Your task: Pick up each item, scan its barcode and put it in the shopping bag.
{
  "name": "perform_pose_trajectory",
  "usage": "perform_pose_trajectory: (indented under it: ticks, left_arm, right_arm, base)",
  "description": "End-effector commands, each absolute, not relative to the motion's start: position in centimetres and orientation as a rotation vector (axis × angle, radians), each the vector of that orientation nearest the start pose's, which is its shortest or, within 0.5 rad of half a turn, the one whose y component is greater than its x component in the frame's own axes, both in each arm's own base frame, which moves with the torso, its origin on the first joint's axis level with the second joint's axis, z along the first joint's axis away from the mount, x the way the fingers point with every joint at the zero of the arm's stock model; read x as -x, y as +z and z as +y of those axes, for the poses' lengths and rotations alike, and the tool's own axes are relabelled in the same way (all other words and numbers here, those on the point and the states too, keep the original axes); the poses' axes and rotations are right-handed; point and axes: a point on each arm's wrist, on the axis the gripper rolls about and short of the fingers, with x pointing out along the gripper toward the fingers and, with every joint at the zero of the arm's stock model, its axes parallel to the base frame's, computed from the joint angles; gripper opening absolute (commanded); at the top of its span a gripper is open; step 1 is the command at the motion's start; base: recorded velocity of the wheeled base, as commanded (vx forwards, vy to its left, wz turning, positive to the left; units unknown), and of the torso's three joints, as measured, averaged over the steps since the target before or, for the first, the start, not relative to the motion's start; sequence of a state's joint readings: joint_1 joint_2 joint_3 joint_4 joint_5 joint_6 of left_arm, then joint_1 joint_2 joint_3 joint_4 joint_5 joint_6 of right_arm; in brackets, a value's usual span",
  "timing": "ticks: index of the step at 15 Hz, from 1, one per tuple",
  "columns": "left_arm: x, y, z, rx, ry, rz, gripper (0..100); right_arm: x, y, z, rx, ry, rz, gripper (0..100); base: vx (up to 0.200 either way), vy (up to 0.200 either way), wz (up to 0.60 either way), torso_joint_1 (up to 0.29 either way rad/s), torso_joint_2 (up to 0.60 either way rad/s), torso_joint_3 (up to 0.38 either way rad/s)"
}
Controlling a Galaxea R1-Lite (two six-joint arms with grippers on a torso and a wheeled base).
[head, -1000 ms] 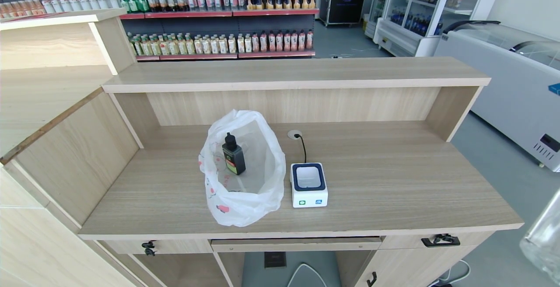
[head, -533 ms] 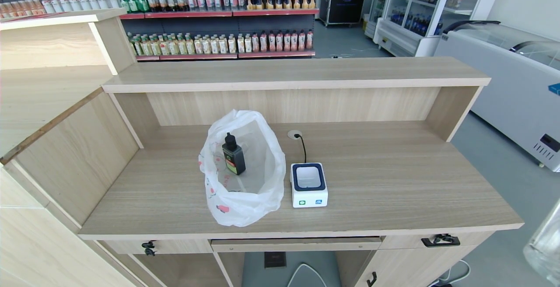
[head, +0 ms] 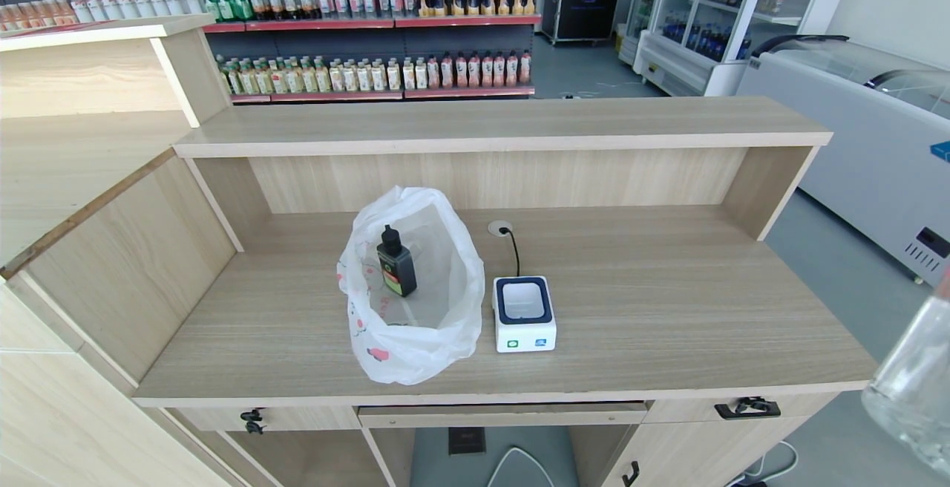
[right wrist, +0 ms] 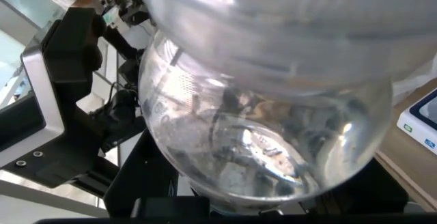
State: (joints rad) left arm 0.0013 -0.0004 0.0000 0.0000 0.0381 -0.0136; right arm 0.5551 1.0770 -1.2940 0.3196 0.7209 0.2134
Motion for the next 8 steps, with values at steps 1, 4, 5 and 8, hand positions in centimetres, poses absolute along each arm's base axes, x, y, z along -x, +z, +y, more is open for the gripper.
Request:
perform_pose_trajectory:
  ticks: [1,4,5,8]
  left_arm:
    - [2.28,7.55,0.09,0.014,0.041,0.0,100]
    - [2.28,7.55,0.08,0.014,0.04,0.0,100]
    - [2.28,7.55,0.09,0.014,0.041,0.0,100]
    - [2.28,7.55,0.08,0.014,0.04,0.0,100]
  right_arm:
    - [-8.74,36.54,7.17,-0.193,1.258,0.252,0]
    - [-8.71,36.62,7.15,-0.193,1.258,0.248,0]
    - [-8.66,36.63,7.12,-0.192,1.258,0.247,0]
    - [-8.69,36.48,7.11,-0.19,1.252,0.251,0]
  base:
    - [0.0,0.0,0.0,0.0,0.0,0.0]
    - [0.0,0.0,0.0,0.0,0.0,0.0]
    - [0.0,0.0,0.0,0.0,0.0,0.0]
    - [0.0,0.0,0.0,0.0,0.0,0.0]
